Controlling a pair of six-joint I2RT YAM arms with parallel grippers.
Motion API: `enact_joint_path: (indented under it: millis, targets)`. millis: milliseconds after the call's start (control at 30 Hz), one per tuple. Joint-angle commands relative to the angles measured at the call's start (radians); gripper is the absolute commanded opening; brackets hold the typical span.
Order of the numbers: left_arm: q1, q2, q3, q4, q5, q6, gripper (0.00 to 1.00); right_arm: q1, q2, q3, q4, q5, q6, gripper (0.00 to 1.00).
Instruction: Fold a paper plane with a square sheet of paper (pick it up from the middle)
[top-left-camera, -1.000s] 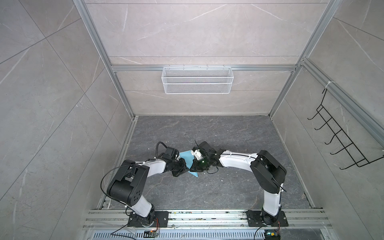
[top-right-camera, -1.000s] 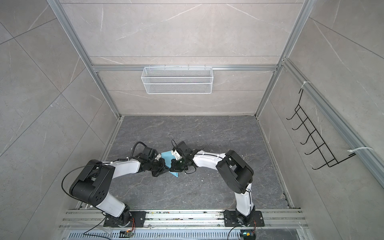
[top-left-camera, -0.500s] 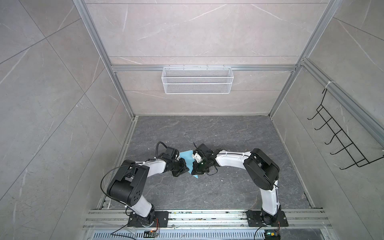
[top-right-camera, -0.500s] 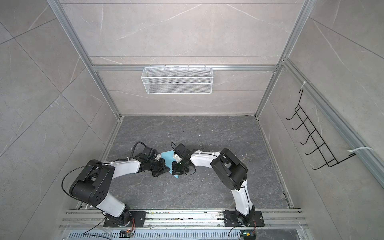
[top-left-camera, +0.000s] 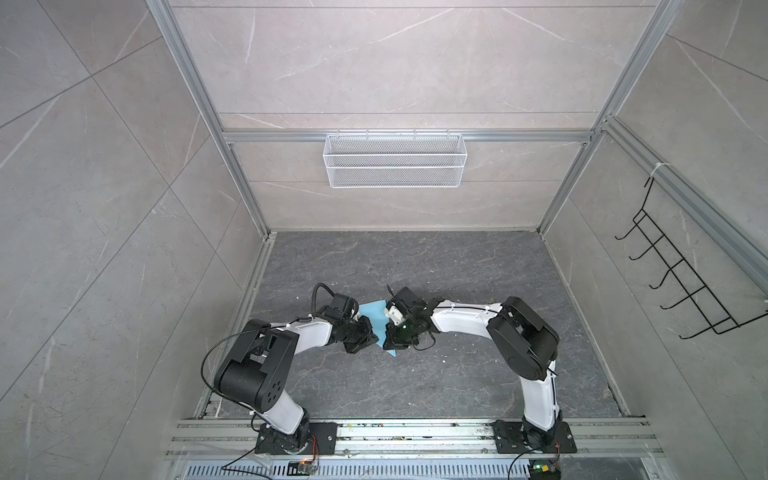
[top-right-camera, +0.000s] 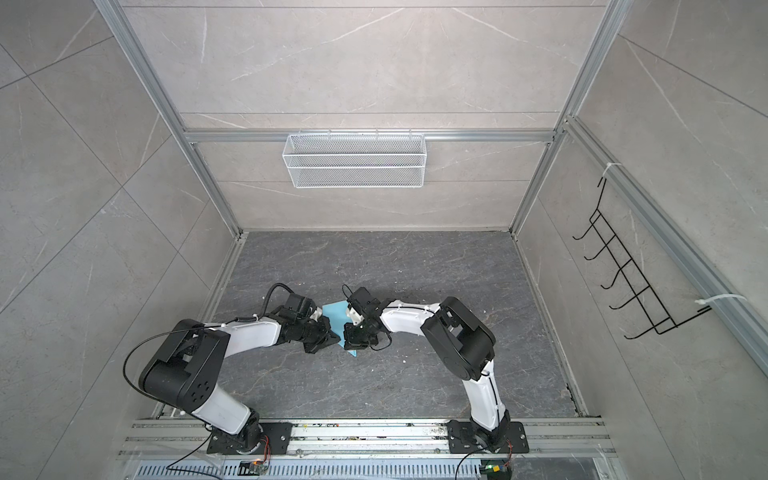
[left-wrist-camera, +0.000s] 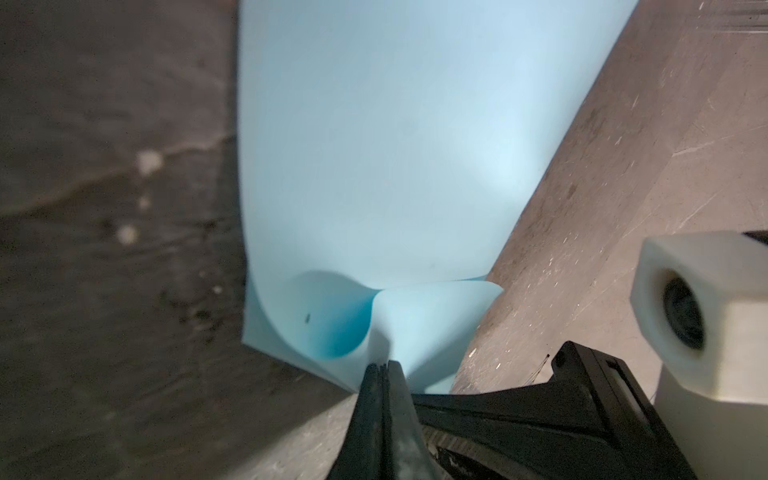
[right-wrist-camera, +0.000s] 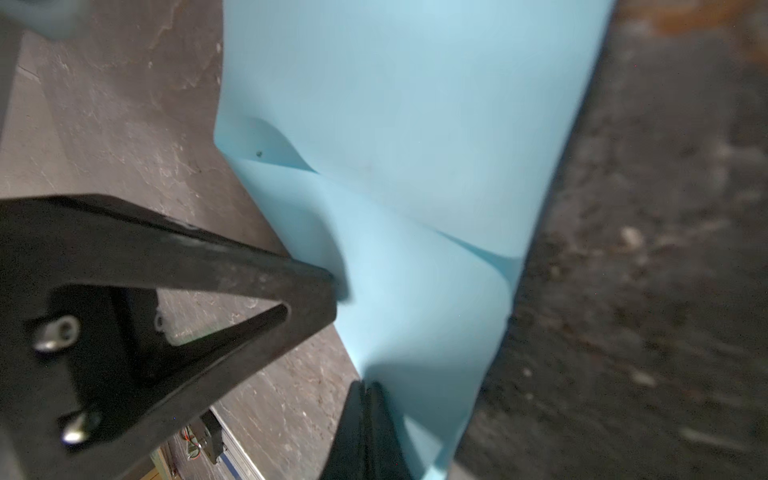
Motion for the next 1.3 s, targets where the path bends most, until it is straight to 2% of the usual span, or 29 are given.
enact_joint_path:
  millis: [0, 200, 633, 900, 1267]
  targets:
    - [-0.003, 0.05, -0.018, -0.12, -0.133, 0.009, 0.02, -0.003, 0.035, 0.041, -0.028, -0.003, -0.012, 0.05]
    - [-0.003, 0.053, -0.019, -0.123, -0.137, 0.009, 0.02, -0.006, 0.023, -0.005, -0.055, 0.019, -0.021, 0.04]
    - [-0.003, 0.049, -0.006, -0.142, -0.144, 0.023, 0.02, -0.015, -0.122, -0.181, -0.149, 0.034, -0.047, 0.04]
    - [-0.003, 0.045, 0.011, -0.142, -0.132, 0.031, 0.02, -0.007, -0.247, -0.16, 0.014, -0.044, -0.091, 0.06]
    - [-0.003, 0.052, 0.022, -0.134, -0.111, 0.038, 0.02, -0.003, -0.06, 0.0, -0.018, 0.013, -0.07, 0.06]
